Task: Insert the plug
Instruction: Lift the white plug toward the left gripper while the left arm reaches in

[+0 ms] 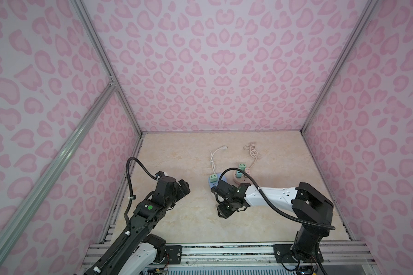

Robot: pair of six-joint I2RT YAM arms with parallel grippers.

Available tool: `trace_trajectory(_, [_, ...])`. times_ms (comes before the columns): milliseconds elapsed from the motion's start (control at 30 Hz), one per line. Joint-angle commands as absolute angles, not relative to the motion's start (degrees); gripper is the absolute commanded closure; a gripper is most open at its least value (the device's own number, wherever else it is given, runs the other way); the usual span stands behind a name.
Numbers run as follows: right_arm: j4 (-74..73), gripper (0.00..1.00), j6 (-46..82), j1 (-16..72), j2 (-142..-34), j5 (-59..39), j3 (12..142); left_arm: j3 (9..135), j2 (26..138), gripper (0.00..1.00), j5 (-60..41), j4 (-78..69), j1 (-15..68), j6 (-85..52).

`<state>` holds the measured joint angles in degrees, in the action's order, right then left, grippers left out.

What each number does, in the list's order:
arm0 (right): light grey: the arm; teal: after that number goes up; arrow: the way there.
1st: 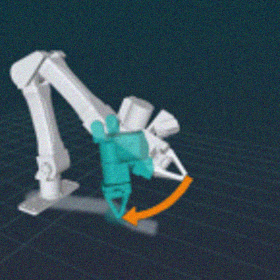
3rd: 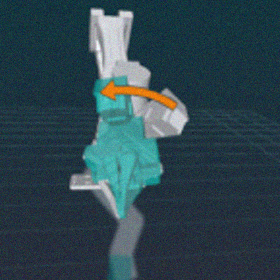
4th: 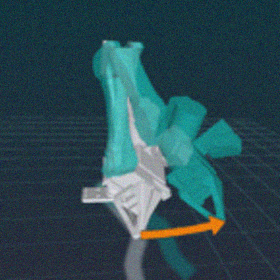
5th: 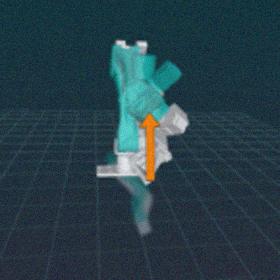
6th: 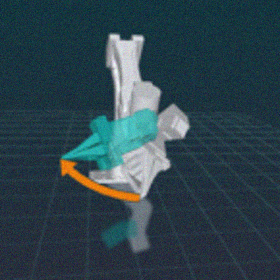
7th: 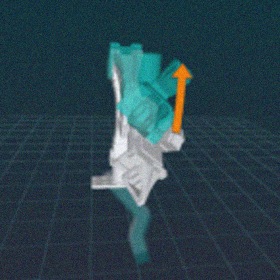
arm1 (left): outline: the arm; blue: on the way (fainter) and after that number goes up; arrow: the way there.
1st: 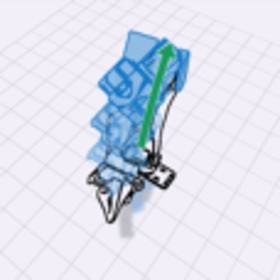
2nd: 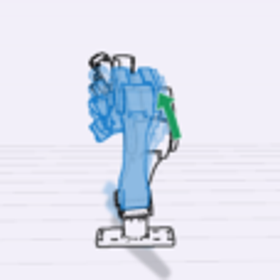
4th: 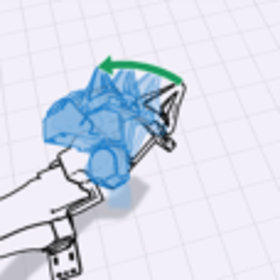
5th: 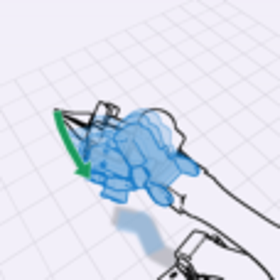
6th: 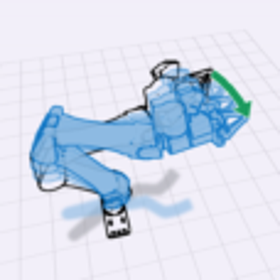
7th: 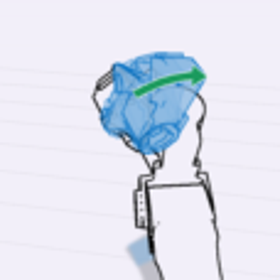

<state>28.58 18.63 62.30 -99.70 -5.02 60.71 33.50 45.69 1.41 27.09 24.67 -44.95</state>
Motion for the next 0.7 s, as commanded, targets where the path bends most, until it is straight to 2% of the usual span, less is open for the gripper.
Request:
trace_trajectory(0, [23.0,1.0,10.3,63.4,-96.5,-4.7,58.7,32.7,45.5,0.07,-1.8,25.4,25.3,-43.7])
trace_trajectory(200, [17.8,1.0,8.5,63.6,-92.6,-6.4,55.4,33.3,46.0,0.13,-10.8,23.6,28.2,-41.3])
trace_trajectory(333, [18.3,1.0,9.2,63.4,-92.7,-6.8,56.5,34.6,45.3,0.13,-12.1,26.9,30.7,-40.7])
trace_trajectory(667, [14.8,1.0,13.8,59.2,-92.4,-23.3,56.9,32.9,43.9,0.1,-19.2,26.2,31.2,-42.4])
